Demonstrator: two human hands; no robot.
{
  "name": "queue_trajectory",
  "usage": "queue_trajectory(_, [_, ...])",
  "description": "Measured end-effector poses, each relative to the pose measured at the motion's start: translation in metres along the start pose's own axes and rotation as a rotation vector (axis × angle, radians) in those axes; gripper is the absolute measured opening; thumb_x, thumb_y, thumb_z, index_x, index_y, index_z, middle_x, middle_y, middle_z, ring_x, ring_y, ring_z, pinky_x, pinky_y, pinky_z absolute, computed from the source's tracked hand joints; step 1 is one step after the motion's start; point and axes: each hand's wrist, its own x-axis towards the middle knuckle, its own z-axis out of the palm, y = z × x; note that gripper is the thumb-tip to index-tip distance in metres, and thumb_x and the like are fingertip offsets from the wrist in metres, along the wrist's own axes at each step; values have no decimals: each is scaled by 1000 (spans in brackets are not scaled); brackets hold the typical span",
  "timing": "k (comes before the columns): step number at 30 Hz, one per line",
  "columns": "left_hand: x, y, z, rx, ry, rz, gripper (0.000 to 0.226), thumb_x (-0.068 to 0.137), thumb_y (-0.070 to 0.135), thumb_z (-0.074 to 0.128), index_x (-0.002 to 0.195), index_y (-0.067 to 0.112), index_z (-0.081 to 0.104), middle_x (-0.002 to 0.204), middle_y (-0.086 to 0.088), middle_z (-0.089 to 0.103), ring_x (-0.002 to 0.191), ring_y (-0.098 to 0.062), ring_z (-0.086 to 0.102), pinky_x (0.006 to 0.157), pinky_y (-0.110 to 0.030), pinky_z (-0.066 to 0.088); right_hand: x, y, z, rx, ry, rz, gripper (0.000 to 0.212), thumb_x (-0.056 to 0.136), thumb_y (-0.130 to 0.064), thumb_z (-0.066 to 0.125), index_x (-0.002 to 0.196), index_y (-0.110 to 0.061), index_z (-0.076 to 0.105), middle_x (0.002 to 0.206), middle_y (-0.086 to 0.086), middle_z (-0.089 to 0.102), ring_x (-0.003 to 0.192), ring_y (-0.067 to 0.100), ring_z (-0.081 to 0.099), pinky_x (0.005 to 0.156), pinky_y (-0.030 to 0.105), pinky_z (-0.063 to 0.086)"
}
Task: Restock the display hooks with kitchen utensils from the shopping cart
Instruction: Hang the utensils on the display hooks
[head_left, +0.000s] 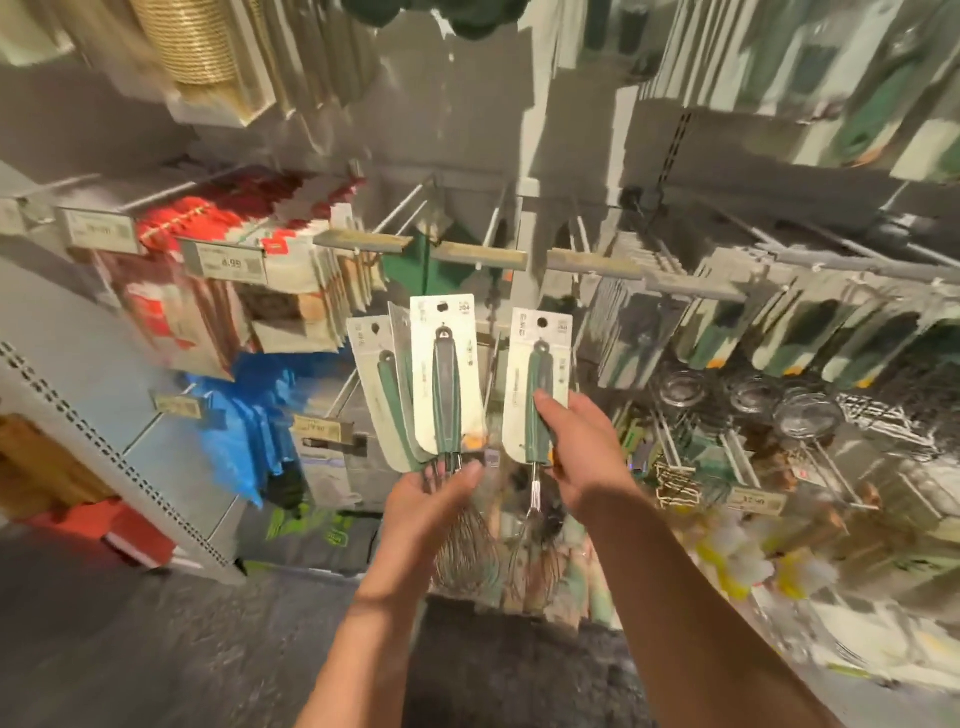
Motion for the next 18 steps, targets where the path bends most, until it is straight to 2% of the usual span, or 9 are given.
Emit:
queue_trajectory(1, [1, 2, 0, 22, -31, 1, 42, 65, 56, 84, 79, 19, 71, 70, 10, 68, 63, -5, 63, 65, -14, 50, 1, 1, 2, -36, 22, -12, 13, 100, -36, 66, 108, -26, 67, 108, -11, 73, 107, 13, 67, 103, 44, 50])
queue_trajectory(3, [5, 3, 4, 26, -23, -9, 41, 70, 55, 82, 60, 24, 57, 55, 14, 53, 52, -6, 47, 54, -16, 42, 3, 3, 8, -101, 74, -54, 27, 100, -40, 64, 121, -23, 64, 117, -9, 70, 110, 15, 66, 104, 44, 50])
queue_trajectory(5, [9, 1, 11, 54, 10, -46, 45, 82, 50, 83, 62, 23, 53, 56, 12, 51, 55, -10, 47, 57, -22, 40, 4, 5, 12, -148, 111, -111, 38, 102, -38, 62, 135, -19, 58, 130, -5, 65, 118, 19, 63, 105, 41, 50])
queue_trajectory(8, [18, -6, 18, 94, -26, -82, 55, 70, 67, 81, 70, 19, 55, 61, 5, 50, 61, -16, 46, 63, -27, 39, 7, 8, 13, -181, 136, -175, 45, 103, -38, 60, 138, -12, 55, 139, 4, 61, 125, 22, 58, 107, 39, 49])
queue_trajectory(11, [23, -2, 24, 83, -52, -69, 63, 67, 74, 80, 74, 15, 59, 71, -5, 53, 70, -18, 50, 69, -32, 42, 14, 3, 8, -186, 147, -250, 13, 104, -32, 59, 107, -20, 62, 117, 17, 67, 103, 26, 66, 89, 36, 54])
queue_trajectory(12, [26, -1, 25, 78, -76, -53, 67, 70, 73, 77, 78, 9, 63, 77, -8, 55, 73, -19, 52, 69, -31, 44, 19, 3, 5, -184, 151, -261, 14, 104, -31, 59, 106, -18, 62, 111, 20, 66, 97, 28, 66, 86, 39, 55])
queue_trajectory(14, [30, 4, 29, 62, -101, -24, 68, 81, 67, 72, 97, 1, 70, 90, -4, 64, 79, -16, 59, 66, -17, 49, 23, 3, 0, -183, 172, -306, 27, 103, -30, 61, 111, -4, 61, 106, 29, 63, 93, 45, 63, 82, 50, 55])
queue_trajectory(16, [31, 14, 37, 57, -93, -17, 43, 91, 50, 68, 99, 9, 75, 91, 10, 75, 79, -4, 70, 61, -2, 45, 23, 4, -1, -158, 191, -398, 41, 100, -36, 63, 108, 4, 58, 99, 34, 60, 86, 49, 60, 76, 56, 53])
queue_trajectory(18, [34, 17, 47, 59, -136, -17, 24, 93, 40, 67, 86, 20, 79, 78, 16, 76, 69, 7, 69, 58, -1, 43, 26, 6, -8, -116, 209, -458, 48, 95, -40, 61, 99, 7, 55, 87, 39, 52, 71, 53, 51, 62, 62, 47])
